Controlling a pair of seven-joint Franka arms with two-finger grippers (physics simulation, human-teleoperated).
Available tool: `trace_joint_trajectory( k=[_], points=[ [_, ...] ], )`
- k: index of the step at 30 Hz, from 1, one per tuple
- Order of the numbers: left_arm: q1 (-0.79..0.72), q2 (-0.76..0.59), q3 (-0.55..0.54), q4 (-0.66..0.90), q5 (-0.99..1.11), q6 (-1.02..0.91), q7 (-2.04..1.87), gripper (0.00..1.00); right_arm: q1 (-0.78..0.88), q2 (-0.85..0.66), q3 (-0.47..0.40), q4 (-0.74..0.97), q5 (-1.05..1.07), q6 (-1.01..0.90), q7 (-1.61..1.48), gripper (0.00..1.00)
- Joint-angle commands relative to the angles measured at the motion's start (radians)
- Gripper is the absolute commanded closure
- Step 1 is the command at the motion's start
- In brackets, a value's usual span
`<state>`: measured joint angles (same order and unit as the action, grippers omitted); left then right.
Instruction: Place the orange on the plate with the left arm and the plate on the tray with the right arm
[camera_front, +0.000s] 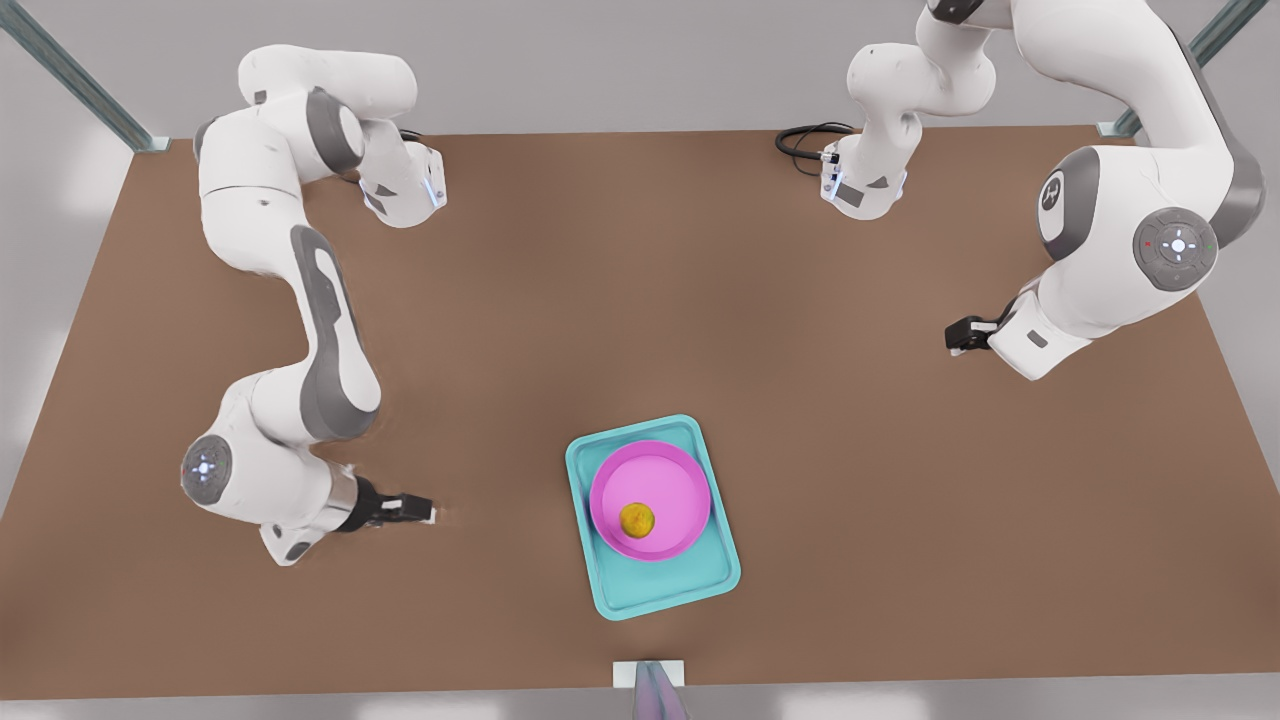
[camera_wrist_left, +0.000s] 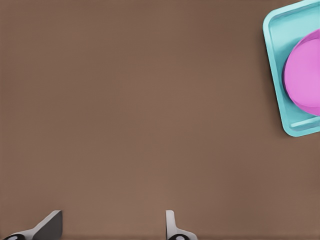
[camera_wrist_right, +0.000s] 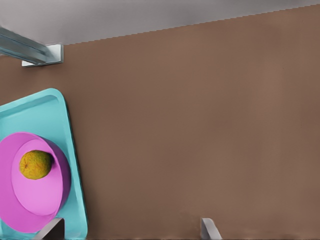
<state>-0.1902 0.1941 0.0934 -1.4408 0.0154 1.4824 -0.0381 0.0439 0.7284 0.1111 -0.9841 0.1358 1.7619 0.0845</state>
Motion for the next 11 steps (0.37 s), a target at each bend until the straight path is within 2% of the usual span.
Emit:
trace_joint_trajectory(
  k=[1, 3, 4, 5, 8, 11],
  points=[
    [0.0, 0.002, 0.0, 0.0, 0.0, -0.001, 0.0, 0.0, -0.042, -0.093, -0.002, 0.061, -0.309, -0.596, -0.267, 0.0],
    [0.0, 0.004, 0.0, 0.0, 0.0, -0.004, -0.002, 0.0, -0.038, -0.291, 0.002, -0.004, -0.331, -0.641, -0.262, 0.0],
    [0.0, 0.004, 0.0, 0.002, 0.0, -0.004, -0.002, 0.0, -0.042, -0.415, 0.002, -0.135, -0.341, -0.569, -0.258, 0.0],
    [0.0, 0.004, 0.0, 0.002, 0.0, -0.004, -0.002, 0.0, -0.041, -0.484, 0.002, -0.194, -0.344, -0.506, -0.261, 0.0],
    [0.0, 0.007, 0.0, 0.002, 0.0, -0.002, -0.003, 0.0, -0.07, -0.58, -0.001, -0.326, -0.347, -0.446, -0.267, 0.0],
    [0.0, 0.007, 0.0, 0.002, 0.0, -0.004, -0.005, 0.0, -0.07, -0.593, -0.001, -0.343, -0.347, -0.444, -0.264, 0.0]
  ],
)
